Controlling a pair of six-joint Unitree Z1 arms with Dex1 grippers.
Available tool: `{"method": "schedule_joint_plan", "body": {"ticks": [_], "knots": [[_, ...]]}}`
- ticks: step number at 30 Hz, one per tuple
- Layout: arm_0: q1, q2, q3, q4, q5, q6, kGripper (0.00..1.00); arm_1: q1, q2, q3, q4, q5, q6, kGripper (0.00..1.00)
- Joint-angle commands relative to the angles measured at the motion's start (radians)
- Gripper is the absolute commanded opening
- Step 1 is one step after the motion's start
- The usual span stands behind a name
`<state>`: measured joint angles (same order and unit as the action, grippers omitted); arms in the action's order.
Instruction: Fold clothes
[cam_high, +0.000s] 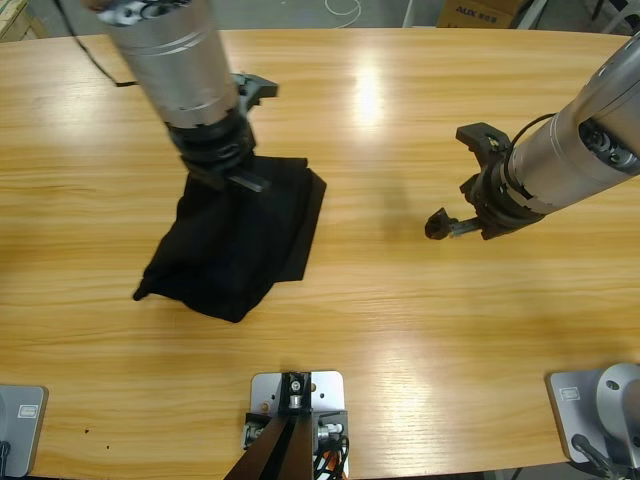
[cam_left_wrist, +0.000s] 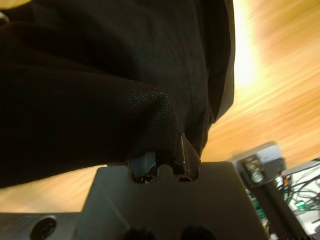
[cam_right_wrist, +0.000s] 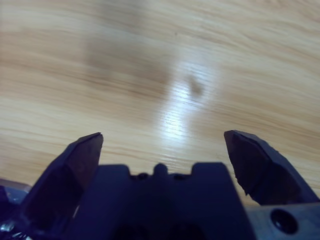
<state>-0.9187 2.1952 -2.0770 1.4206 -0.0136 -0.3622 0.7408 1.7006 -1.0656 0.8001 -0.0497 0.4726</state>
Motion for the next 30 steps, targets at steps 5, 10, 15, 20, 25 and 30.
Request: {"method": "schedule_joint_plan", "body": {"ticks": [5,10,15,20,25,30], "knots": [[-0.06,0.304,-0.298,0.09,-0.098,-0.011,0.0,-0.006,0.051,0.05,-0.041,0.012,0.0,0.991],[-0.066,0.373,-0.45,0.09,-0.158,-0.006,0.332,-0.006,0.058,0.05,-0.044,0.014,-0.003,0.991],[-0.074,0.434,-0.54,0.091,-0.244,0.055,0.996,-0.006,0.06,0.049,-0.047,0.025,-0.01,0.991],[-0.074,0.49,-0.614,0.093,-0.328,0.159,0.996,-0.006,0.048,0.052,-0.044,0.028,-0.015,0.987],[-0.064,0.476,-0.747,0.145,-0.317,0.152,1.0,-0.006,0.036,0.052,-0.042,0.028,-0.017,0.987],[0.04,0.254,-0.787,0.204,-0.185,0.217,1.0,-0.006,-0.013,0.048,-0.05,0.03,-0.021,0.996]]}}
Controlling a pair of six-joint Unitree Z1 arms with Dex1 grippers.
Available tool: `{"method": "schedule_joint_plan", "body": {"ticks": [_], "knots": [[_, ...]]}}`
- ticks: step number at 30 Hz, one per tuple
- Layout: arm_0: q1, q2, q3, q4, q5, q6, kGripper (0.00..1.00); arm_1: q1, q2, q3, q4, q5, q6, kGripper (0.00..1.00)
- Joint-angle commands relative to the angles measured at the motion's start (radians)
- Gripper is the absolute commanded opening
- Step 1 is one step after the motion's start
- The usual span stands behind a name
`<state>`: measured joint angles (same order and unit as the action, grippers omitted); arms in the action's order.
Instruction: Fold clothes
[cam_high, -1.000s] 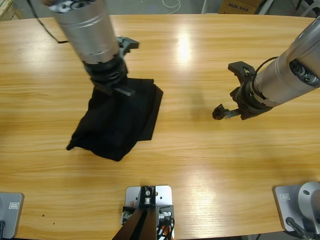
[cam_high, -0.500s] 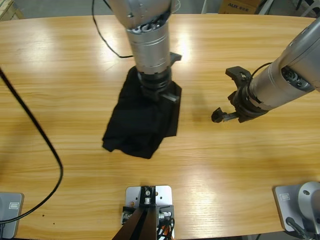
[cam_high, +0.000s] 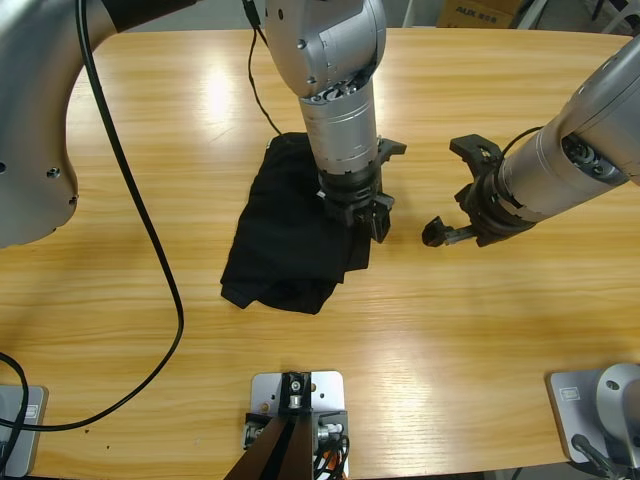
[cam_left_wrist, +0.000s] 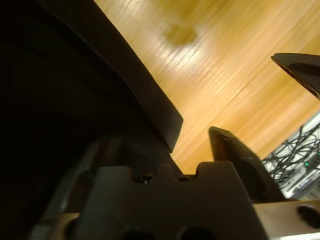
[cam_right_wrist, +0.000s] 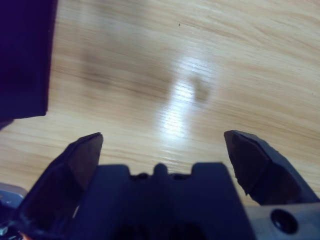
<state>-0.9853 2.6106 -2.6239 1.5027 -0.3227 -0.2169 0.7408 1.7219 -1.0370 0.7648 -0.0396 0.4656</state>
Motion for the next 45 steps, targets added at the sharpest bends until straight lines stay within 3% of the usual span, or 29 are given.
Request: {"method": "schedule_joint_plan", "body": {"ticks": [1,2,4,6,7,8,9,10,11,13,14,15,17,19,22,24,26,29,37,41,45], "knots": [[0.134,-0.211,-0.245,0.122,0.122,0.089,1.0,-0.006,-0.046,0.015,-0.02,0.021,-0.019,0.995],[0.158,-0.255,-0.256,0.122,0.116,0.103,0.998,-0.006,-0.054,0.008,-0.021,0.021,-0.024,0.977],[0.196,-0.341,-0.259,0.125,0.111,0.114,0.965,-0.006,-0.064,-0.003,-0.021,0.025,-0.037,0.812],[0.217,-0.408,-0.256,0.15,0.099,0.127,0.864,-0.006,-0.068,-0.034,-0.027,0.053,-0.026,0.595],[0.22,-0.438,-0.233,0.156,0.089,0.133,0.799,-0.006,-0.067,-0.052,-0.036,0.086,-0.003,0.586],[0.22,-0.475,-0.174,0.156,0.087,0.139,0.648,-0.008,-0.058,-0.072,-0.047,0.126,0.001,0.55],[0.218,-0.509,-0.089,0.155,0.089,0.153,0.468,-0.018,-0.035,-0.101,-0.052,0.183,-0.026,0.387],[0.216,-0.54,0.018,0.153,0.091,0.169,0.337,-0.028,0.0,-0.142,-0.049,0.245,-0.077,0.129],[0.212,-0.569,0.134,0.146,0.093,0.187,0.254,-0.031,0.033,-0.185,-0.043,0.278,-0.131,0.0],[0.203,-0.666,0.426,0.023,0.094,0.196,0.279,-0.031,0.088,-0.279,-0.02,0.301,-0.197,0.0],[0.202,-0.748,0.628,-0.119,0.094,0.167,0.341,-0.035,0.11,-0.315,-0.018,0.318,-0.209,0.0],[0.21,-0.83,0.826,-0.265,0.085,0.118,0.338,-0.039,0.132,-0.347,-0.018,0.338,-0.214,0.0],[0.229,-0.936,1.136,-0.48,0.055,0.059,0.211,-0.054,0.172,-0.402,-0.019,0.373,-0.224,0.0],[0.226,-0.978,1.342,-0.615,0.045,0.04,0.157,-0.08,0.208,-0.448,-0.025,0.421,-0.226,0.0],[0.222,-0.999,1.537,-0.792,0.045,-0.013,0.154,-0.109,0.274,-0.528,-0.026,0.482,-0.232,0.0],[0.221,-0.971,1.586,-0.887,0.039,-0.04,0.151,-0.116,0.316,-0.575,-0.022,0.507,-0.232,0.0],[0.207,-0.919,1.589,-0.964,0.011,-0.055,0.077,-0.116,0.35,-0.607,-0.01,0.527,-0.232,0.0],[0.167,-0.838,1.585,-1.058,-0.012,-0.088,0.075,-0.116,0.38,-0.614,-0.002,0.545,-0.231,0.0],[0.073,-0.728,1.59,-1.139,-0.021,-0.143,0.075,-0.116,0.424,-0.561,-0.024,0.578,-0.236,0.0],[0.046,-0.661,1.57,-1.213,-0.019,-0.188,0.075,-0.147,0.42,-0.546,-0.031,0.442,-0.216,0.0],[-0.017,-0.579,1.506,-1.238,-0.014,-0.234,0.08,-0.185,0.416,-0.513,-0.009,0.387,-0.208,0.0]]}}
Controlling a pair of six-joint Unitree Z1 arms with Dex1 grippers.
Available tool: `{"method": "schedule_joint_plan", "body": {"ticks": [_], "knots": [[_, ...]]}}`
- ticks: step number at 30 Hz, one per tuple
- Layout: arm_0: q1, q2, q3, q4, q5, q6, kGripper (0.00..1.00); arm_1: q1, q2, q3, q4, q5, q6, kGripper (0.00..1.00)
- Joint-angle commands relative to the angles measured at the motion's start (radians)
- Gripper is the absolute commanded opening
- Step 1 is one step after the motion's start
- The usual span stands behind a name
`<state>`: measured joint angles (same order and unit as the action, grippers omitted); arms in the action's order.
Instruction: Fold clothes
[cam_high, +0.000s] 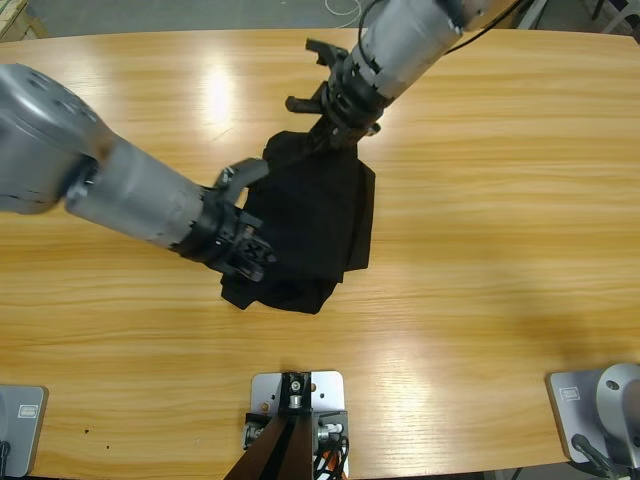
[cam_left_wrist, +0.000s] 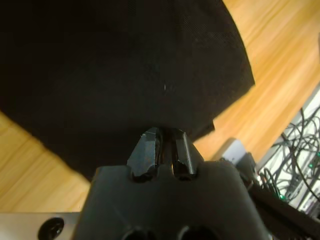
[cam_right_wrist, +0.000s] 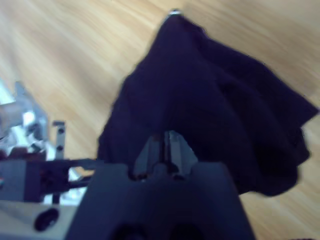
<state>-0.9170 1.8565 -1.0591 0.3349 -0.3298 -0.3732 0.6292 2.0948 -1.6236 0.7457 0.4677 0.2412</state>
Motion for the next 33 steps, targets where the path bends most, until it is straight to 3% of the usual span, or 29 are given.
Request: {"method": "schedule_joint_plan", "body": {"ticks": [1,10,15,21,24,28,33], "knots": [[-0.098,0.189,-0.063,-0.081,-0.009,-0.085,0.08,-0.074,0.043,0.089,0.011,-0.13,0.017,0.0],[-0.137,0.244,-0.053,-0.166,-0.029,-0.102,0.103,-0.066,0.027,0.191,-0.042,-0.16,0.054,0.0],[-0.081,0.012,-0.086,-0.098,-0.025,-0.092,0.108,-0.066,-0.087,0.174,0.011,-0.208,0.055,0.0],[0.055,-0.263,-0.236,0.13,0.007,-0.086,0.108,-0.028,-0.3,0.171,0.09,-0.207,0.063,0.0],[0.131,-0.22,-0.194,0.175,0.027,-0.017,0.108,0.053,-0.352,0.248,0.072,-0.134,0.102,0.0],[0.181,-0.07,-0.182,0.152,0.037,0.041,0.108,0.125,-0.37,0.477,-0.169,-0.038,0.146,0.0],[0.202,0.104,-0.237,0.099,0.043,0.033,0.108,0.13,-0.292,0.579,-0.368,0.039,0.144,0.0]]}}
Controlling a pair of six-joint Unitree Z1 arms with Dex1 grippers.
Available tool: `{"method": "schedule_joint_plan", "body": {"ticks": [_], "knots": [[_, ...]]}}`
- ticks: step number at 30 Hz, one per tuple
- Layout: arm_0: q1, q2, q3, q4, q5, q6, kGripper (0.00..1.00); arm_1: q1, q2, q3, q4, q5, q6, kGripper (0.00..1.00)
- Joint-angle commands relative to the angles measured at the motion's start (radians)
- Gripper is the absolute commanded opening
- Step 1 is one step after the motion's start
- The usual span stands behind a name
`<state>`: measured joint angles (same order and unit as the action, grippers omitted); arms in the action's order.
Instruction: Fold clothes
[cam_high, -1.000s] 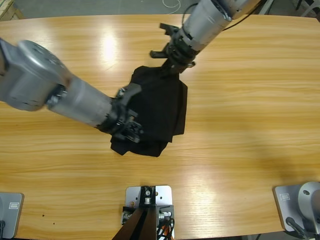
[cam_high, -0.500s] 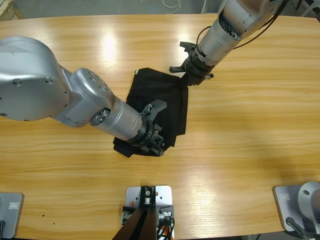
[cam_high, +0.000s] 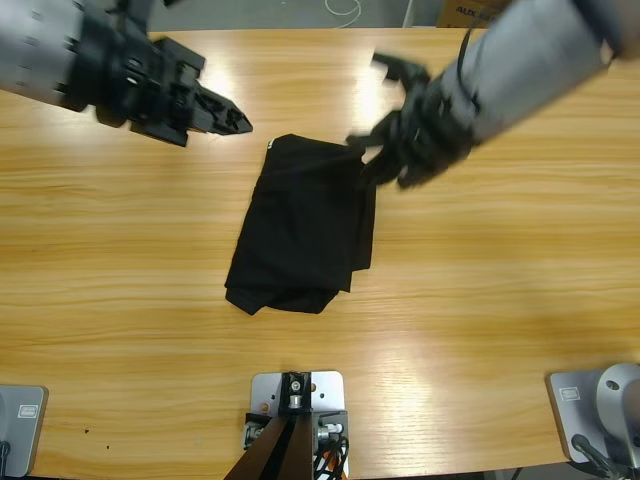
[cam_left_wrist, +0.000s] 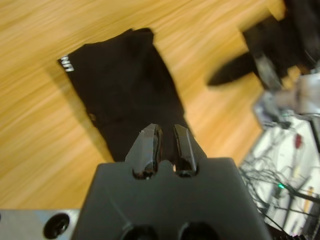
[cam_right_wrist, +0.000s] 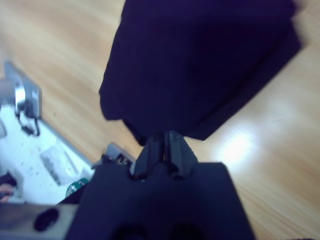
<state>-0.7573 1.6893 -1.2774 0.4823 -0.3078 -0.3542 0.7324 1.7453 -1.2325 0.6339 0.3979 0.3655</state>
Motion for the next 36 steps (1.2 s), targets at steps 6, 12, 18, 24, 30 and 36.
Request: {"method": "schedule_joint_plan", "body": {"ticks": [6,12,18,24,30,36], "knots": [[0.032,0.356,-0.049,-0.053,0.015,0.016,0.108,0.036,0.132,0.203,-0.317,0.139,0.024,0.0],[0.032,0.393,-0.09,-0.059,0.012,0.014,0.108,0.038,0.223,0.286,-0.43,0.137,0.026,0.0],[0.024,0.446,-0.154,-0.056,0.009,0.009,0.108,0.038,0.259,0.365,-0.47,0.101,0.062,0.0],[0.006,0.509,-0.222,-0.049,0.007,-0.001,0.108,0.038,0.274,0.419,-0.499,0.087,0.066,0.0],[-0.001,0.548,-0.225,-0.044,0.006,-0.002,0.108,0.038,0.275,0.419,-0.499,0.079,0.077,0.0],[-0.001,0.603,-0.312,0.068,0.079,0.02,0.103,0.038,0.264,0.43,-0.497,0.069,0.087,0.0]]}}
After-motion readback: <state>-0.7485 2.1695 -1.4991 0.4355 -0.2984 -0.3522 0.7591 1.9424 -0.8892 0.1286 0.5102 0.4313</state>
